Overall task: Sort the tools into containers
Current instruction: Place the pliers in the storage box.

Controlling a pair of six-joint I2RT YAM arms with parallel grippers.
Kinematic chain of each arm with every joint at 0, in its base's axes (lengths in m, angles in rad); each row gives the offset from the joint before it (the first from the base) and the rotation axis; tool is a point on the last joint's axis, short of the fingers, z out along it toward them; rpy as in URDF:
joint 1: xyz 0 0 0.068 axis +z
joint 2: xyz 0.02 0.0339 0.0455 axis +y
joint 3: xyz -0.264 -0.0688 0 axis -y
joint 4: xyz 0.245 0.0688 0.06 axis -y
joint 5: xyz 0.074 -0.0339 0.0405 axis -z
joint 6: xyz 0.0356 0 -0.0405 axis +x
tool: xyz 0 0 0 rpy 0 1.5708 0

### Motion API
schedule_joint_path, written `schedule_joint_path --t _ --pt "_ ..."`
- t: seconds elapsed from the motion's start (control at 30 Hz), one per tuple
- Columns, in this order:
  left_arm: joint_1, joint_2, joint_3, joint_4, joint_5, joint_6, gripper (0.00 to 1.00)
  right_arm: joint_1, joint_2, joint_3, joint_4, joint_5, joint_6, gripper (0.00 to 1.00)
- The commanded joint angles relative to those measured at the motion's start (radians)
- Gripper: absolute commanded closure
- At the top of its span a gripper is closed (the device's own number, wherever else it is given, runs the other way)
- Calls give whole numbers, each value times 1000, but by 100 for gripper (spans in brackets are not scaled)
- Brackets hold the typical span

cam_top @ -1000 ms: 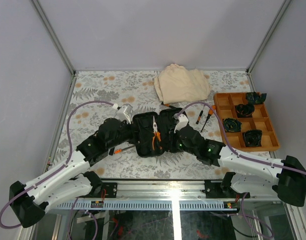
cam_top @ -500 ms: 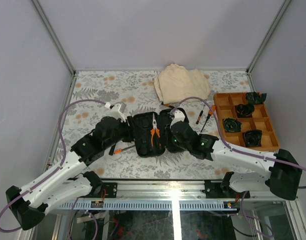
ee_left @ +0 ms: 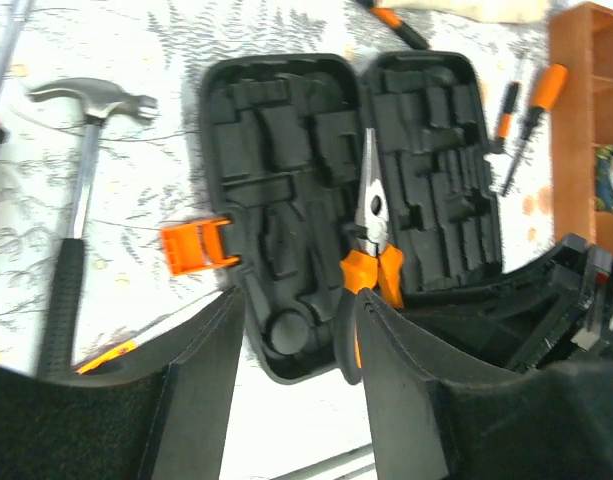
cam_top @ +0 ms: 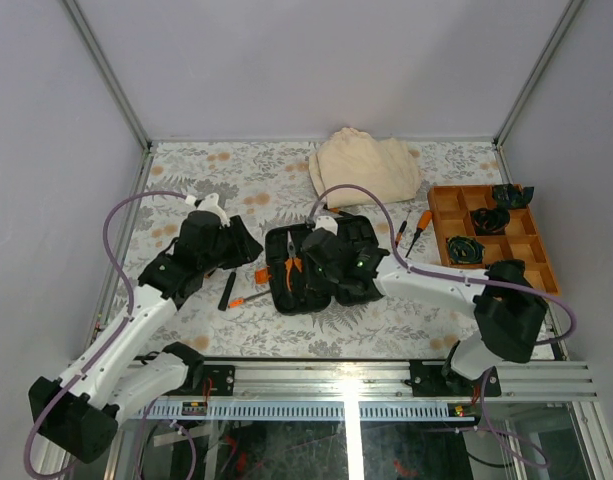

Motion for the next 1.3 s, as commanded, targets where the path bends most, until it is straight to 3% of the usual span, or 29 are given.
schedule_joint_path --t 0.0,0.4,0.97,1.27 --pt "59 16 16 -45 34 82 53 -30 56 101 -15 -46 -28 100" --pt "74 86 5 -41 87 111 49 -66 263 236 -61 -87 -69 100" --pt "82 84 0 -36 115 123 49 -92 384 340 -89 -109 -81 100" --pt "83 88 1 -35 125 127 48 -94 419 366 -109 -121 -81 91"
